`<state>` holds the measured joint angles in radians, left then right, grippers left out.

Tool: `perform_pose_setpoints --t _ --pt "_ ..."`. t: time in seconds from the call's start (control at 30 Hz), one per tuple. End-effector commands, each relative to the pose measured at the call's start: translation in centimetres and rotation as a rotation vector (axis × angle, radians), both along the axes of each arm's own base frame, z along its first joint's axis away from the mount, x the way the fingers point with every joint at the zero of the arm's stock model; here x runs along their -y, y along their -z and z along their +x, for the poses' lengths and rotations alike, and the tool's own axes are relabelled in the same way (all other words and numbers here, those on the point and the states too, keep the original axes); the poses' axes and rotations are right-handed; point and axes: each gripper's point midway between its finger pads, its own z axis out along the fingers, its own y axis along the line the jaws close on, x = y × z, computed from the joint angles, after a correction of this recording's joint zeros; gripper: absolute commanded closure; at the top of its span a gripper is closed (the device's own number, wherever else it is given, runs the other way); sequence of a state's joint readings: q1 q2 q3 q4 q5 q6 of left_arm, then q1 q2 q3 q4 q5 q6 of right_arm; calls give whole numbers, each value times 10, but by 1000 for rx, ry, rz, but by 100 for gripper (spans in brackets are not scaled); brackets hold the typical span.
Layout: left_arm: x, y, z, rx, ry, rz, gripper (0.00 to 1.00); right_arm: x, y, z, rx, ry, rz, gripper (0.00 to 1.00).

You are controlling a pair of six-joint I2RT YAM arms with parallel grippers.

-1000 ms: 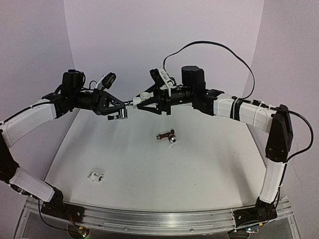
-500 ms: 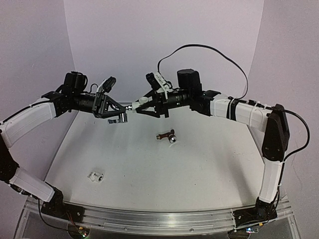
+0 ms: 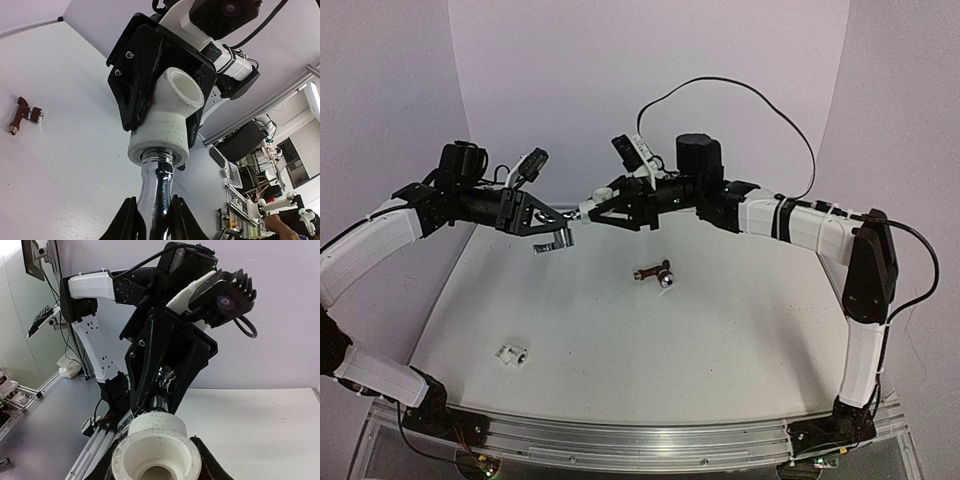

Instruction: Install the water faucets

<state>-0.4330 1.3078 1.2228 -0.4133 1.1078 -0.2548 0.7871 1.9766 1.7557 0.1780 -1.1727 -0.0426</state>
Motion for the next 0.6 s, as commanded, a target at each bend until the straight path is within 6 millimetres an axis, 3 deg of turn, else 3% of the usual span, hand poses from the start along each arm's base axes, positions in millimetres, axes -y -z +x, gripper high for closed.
perform_pose_setpoints --t 0.0,0.33,0.57 --pt "14 -34 3 258 -16 -50 100 -33 -18 -74 -70 -199 53 100" --pt "9 -41 19 399 -118 -7 100 -40 -18 -73 -268 -203 17 100" --pt "2 -39 41 470 -246 59 100 -50 -7 -59 -406 -126 -26 100"
